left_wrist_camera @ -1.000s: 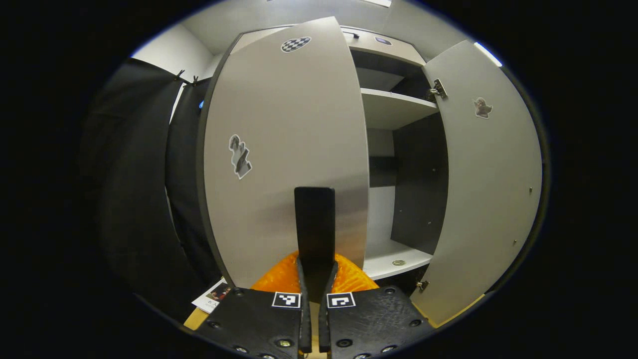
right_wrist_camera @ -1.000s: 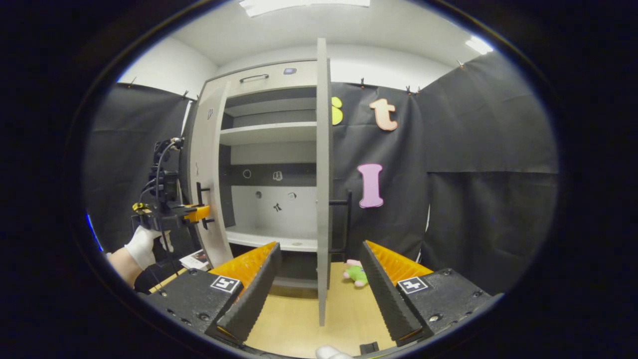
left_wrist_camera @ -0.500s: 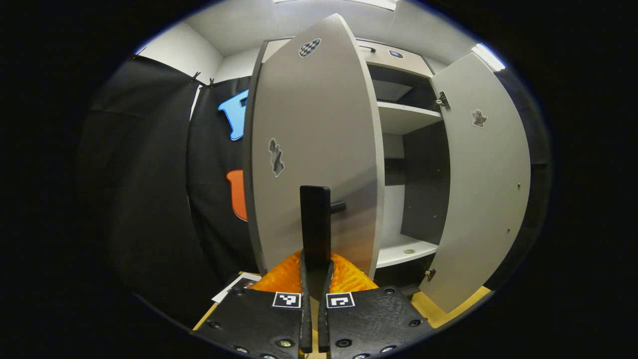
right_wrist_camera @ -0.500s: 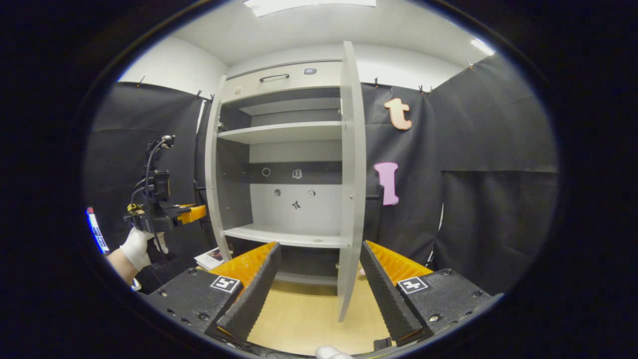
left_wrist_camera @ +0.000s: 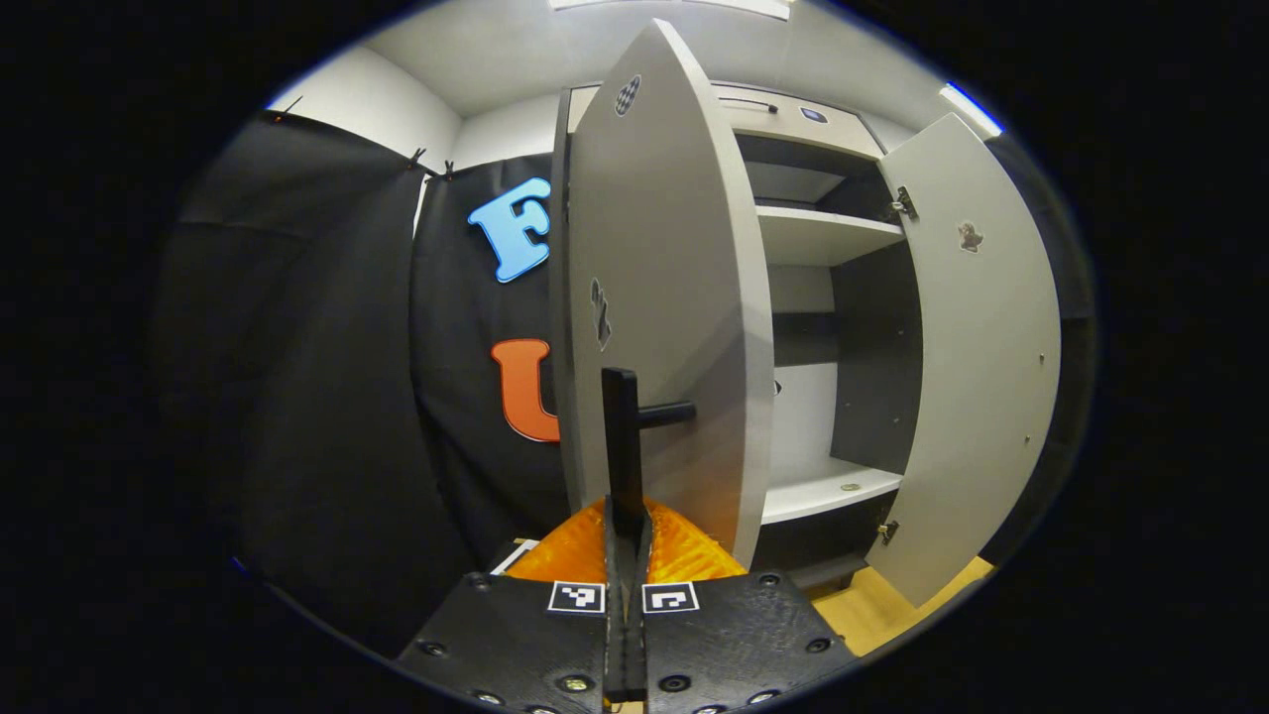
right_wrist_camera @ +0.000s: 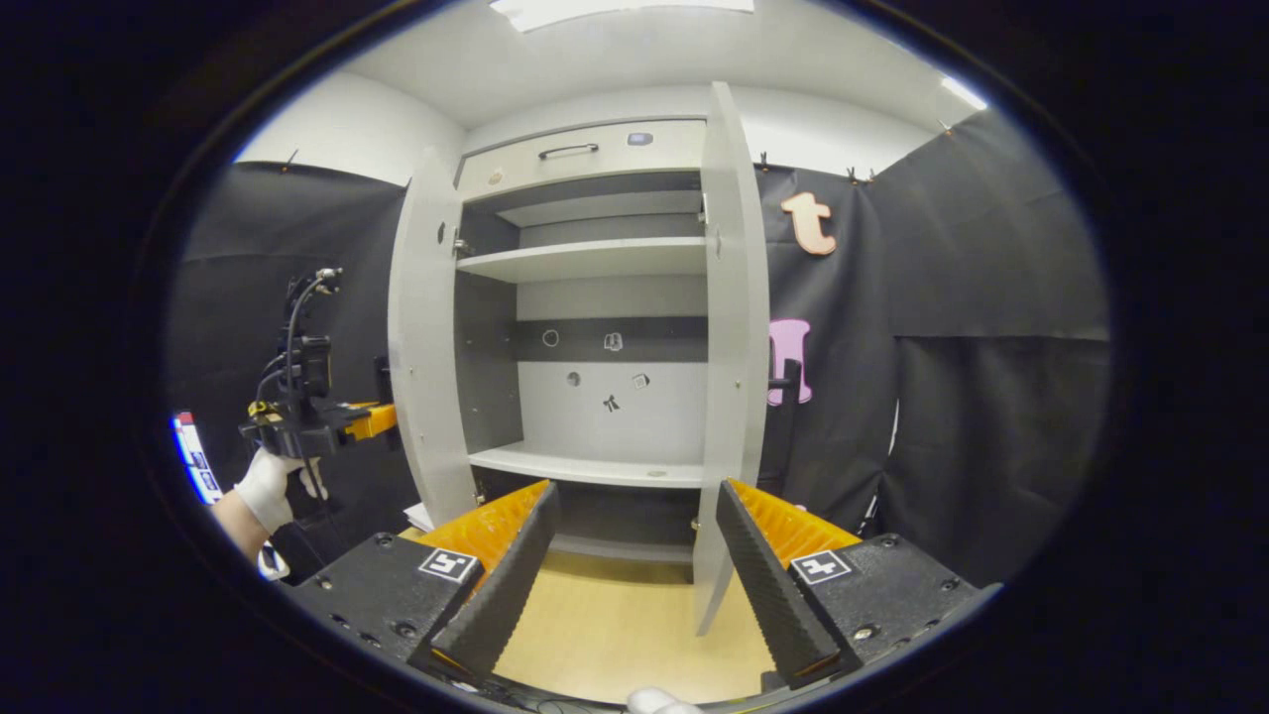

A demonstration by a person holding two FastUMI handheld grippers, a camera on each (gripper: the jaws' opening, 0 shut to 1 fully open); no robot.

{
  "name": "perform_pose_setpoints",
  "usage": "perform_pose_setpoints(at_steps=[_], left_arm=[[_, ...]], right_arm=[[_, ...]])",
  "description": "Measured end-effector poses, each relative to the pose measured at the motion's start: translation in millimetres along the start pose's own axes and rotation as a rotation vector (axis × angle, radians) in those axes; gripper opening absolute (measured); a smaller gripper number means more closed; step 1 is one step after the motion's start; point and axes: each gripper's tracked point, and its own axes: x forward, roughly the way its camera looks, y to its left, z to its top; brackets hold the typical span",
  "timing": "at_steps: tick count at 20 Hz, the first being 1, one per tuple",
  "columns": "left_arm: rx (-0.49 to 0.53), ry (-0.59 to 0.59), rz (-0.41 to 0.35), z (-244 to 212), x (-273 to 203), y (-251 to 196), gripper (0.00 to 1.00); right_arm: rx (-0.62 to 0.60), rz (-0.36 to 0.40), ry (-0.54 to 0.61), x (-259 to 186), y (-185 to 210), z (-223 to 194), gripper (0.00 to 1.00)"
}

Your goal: Open the right door of the double-door shoe cabinet with the right hand, and open the left door with the left hand.

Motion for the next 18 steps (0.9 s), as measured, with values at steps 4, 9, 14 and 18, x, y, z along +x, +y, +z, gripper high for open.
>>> perform_pose_setpoints(at_steps=[4, 9, 14, 18], left_arm=[[0.001, -0.008, 0.013, -1, -1, 19, 0.00], [-0.027, -0.011, 0.048, -7, -3, 53, 0.00], [-0.061, -0.009, 0.010, -8, -1, 56, 0.00], [-0.065, -0.012, 0.000, -9, -1, 58, 0.00]], right_arm=[[0.002, 0.011, -0.002, 0, 10, 0, 1.00], [-0.005, 0.038, -0.007, 5, 25, 4, 1.00], [-0.006, 0.037, 0.002, 1, 35, 2, 1.00], [-0.006, 0.027, 0.006, -1, 41, 0, 1.00]])
